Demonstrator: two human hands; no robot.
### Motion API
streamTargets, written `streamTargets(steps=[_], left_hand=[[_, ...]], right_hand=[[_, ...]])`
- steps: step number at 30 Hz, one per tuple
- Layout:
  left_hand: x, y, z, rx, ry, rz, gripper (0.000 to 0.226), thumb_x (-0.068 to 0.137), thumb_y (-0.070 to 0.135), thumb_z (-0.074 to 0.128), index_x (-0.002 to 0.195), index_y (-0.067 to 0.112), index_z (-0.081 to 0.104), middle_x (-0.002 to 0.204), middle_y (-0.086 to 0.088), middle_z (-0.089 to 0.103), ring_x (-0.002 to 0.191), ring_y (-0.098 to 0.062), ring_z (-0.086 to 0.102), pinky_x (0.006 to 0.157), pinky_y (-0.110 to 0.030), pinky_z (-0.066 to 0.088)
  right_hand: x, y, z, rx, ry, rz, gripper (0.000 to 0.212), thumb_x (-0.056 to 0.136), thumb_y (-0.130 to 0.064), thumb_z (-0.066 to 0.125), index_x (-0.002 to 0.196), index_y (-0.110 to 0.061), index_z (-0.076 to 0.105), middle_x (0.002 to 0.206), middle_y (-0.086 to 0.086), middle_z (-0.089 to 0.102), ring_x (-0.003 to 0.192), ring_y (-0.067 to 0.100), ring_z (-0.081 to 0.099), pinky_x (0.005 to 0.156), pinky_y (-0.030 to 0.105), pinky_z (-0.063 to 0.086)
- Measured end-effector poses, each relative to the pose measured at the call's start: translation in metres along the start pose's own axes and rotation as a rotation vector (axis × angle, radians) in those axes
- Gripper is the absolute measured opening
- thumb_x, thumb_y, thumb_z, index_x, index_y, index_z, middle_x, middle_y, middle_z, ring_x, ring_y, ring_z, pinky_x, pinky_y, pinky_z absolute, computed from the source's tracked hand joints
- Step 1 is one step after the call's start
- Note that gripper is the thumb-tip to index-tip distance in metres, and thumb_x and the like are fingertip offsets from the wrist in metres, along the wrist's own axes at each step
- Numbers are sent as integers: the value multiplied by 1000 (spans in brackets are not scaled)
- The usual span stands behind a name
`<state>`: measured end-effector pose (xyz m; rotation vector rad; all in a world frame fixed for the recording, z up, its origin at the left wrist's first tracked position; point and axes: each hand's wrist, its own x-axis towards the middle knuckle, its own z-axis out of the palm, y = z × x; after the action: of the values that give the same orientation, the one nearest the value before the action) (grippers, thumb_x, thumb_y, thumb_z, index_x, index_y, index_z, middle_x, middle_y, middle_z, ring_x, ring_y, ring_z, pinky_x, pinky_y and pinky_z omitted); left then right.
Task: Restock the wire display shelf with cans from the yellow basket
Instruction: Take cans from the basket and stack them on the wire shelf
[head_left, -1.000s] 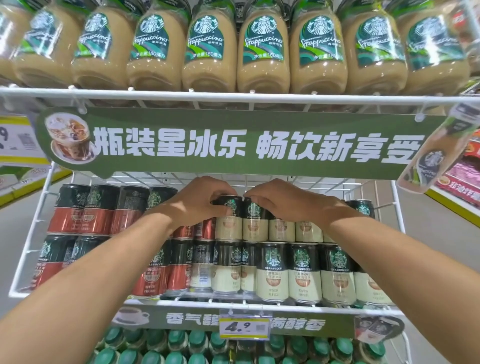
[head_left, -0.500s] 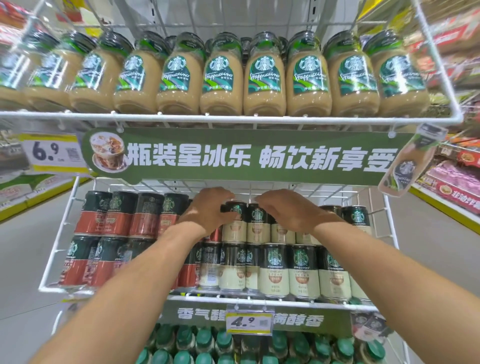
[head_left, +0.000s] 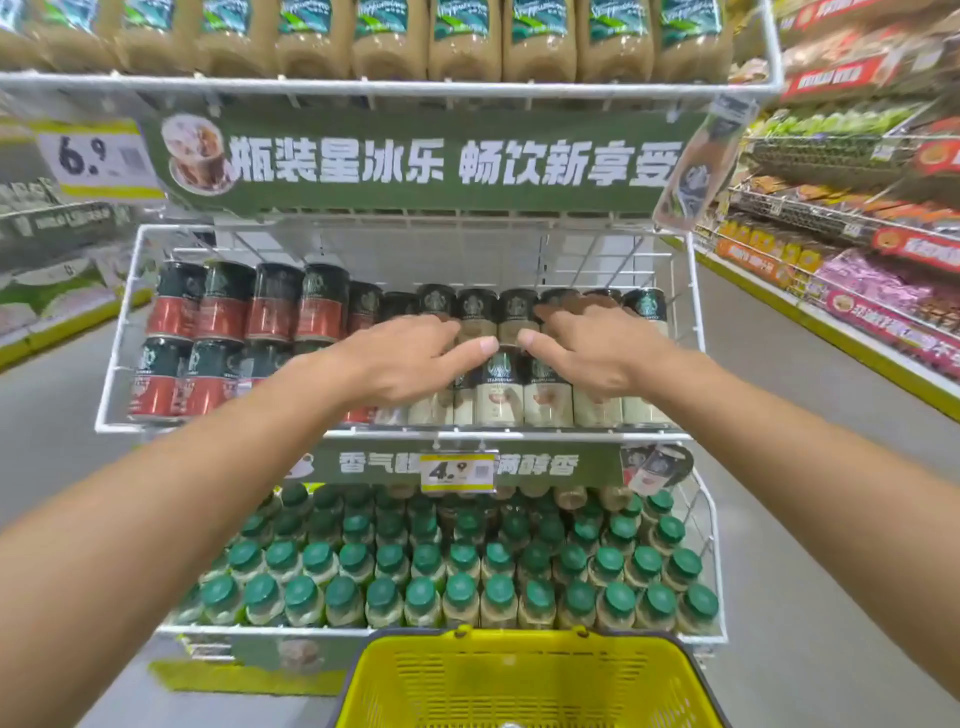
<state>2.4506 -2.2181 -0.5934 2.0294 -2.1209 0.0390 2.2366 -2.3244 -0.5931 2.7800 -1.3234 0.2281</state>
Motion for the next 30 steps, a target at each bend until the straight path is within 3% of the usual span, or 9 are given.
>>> streamTargets(steps=[3, 5, 10, 16, 21, 23, 24, 26, 30], left_hand=[[-21, 31, 16, -16, -2, 55, 88, 93, 80, 13, 117, 10, 60, 123, -11, 65, 117, -32, 61, 101, -53, 47], [-35, 47, 36, -47, -21, 92, 85, 91, 82, 12, 105, 13, 59, 109, -7, 65, 106, -30, 62, 93, -50, 49], [-67, 75, 97, -13, 1, 184, 67, 97, 75, 17, 88, 16, 48, 85, -3, 55, 78, -23, 52, 73, -44, 41], [-114, 81, 175, 65, -9, 226, 76, 94, 76, 7, 98, 12, 47, 97, -8, 54, 95, -31, 51, 92, -52, 43], [-155, 66, 253, 90, -172, 172, 78, 94, 75, 6, 104, 11, 50, 100, -10, 54, 102, -35, 54, 93, -50, 43], [-170, 56, 280, 66, -271, 122, 87, 92, 77, 4, 115, 9, 53, 115, -13, 61, 115, -36, 55, 101, -50, 42], [-178, 51, 293, 66, -340, 89, 94, 91, 79, 2, 128, 8, 52, 134, -16, 59, 131, -36, 51, 110, -52, 38], [-195, 42, 314, 62, -480, 29, 105, 86, 81, 0, 155, 11, 37, 165, -13, 36, 155, -29, 27, 126, -52, 21], [-218, 31, 343, 18, -608, -32, 112, 78, 81, -5, 163, 13, 22, 172, -7, 19, 160, -25, 13, 130, -47, 10]], right_hand=[[-40, 9, 11, -13, 16, 23, 81, 95, -77, 13, 159, -31, 29, 161, 19, 36, 149, 42, 31, 120, 58, 28], [-68, 15, 25, -5, -5, 33, 84, 93, -79, 11, 163, -32, 19, 169, 14, 23, 155, 39, 19, 123, 59, 21], [-126, 28, 75, -37, -88, 55, 78, 98, -72, 14, 164, -30, 14, 168, 15, 23, 155, 37, 18, 122, 59, 23], [-189, 33, 148, 59, -83, 86, 78, 98, -74, 19, 164, -33, 15, 170, 12, 19, 157, 35, 14, 126, 55, 17], [-229, 26, 224, 84, -184, 93, 77, 98, -72, 22, 164, -34, 13, 172, 11, 12, 158, 36, 8, 125, 58, 15], [-240, 21, 253, 93, -234, 79, 76, 99, -70, 24, 164, -32, 13, 172, 11, 11, 158, 36, 8, 125, 58, 16], [-246, 19, 267, 106, -255, 69, 76, 100, -69, 25, 164, -32, 13, 172, 11, 11, 158, 36, 8, 125, 58, 17], [-256, 16, 292, 124, -313, 43, 76, 99, -70, 23, 164, -33, 10, 173, 9, 9, 159, 34, 5, 125, 58, 17], [-271, 13, 335, 128, -472, 18, 80, 93, -76, 12, 164, -39, 4, 174, 4, 4, 160, 30, 0, 126, 56, 14]])
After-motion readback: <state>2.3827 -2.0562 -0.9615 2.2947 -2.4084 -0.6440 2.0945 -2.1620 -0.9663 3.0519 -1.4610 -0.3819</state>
